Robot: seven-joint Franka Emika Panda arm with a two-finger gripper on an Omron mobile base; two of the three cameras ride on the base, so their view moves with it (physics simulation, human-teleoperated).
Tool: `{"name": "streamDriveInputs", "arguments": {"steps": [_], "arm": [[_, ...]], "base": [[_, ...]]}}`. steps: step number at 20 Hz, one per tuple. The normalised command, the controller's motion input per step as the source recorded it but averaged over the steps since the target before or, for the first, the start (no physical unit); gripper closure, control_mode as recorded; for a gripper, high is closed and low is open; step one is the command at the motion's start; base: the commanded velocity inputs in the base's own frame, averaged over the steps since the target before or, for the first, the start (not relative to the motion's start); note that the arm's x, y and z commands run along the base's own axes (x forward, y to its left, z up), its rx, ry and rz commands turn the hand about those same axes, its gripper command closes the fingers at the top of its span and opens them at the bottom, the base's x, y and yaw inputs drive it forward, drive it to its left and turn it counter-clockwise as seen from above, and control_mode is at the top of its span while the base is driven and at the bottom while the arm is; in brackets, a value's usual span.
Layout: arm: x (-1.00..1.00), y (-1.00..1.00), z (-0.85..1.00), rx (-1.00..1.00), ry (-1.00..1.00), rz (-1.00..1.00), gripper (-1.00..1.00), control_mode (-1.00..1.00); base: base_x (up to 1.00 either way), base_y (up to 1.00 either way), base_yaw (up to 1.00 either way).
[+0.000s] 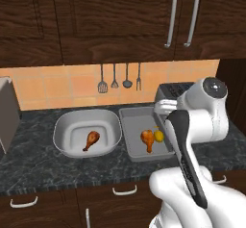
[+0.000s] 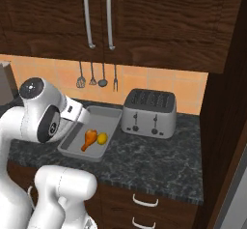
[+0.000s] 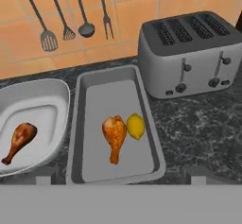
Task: Place one lemon and one chicken drumstick in each tupperware on the nearby counter, to pack two identical lunches.
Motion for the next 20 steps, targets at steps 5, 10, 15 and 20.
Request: {"name": "streamDriveInputs", "arguments": {"steps": [5, 10, 15, 20], "arm": [[-0.2, 0.0, 0.0, 0.0, 0.02, 0.0, -1.0, 1.0], [0.0, 0.0, 0.0, 0.0, 0.0, 0.0, -1.0, 1.0], [0.0, 0.0, 0.0, 0.0, 0.0, 0.0, -1.0, 1.0], [0.0, 0.0, 0.0, 0.0, 0.0, 0.0, -1.0, 1.0]], "base": [[-0.8, -0.03, -0.17], [-1.0, -0.2, -0.39], [-0.74, -0.9, -0.43], [0.55, -1.0, 0.02]]}}
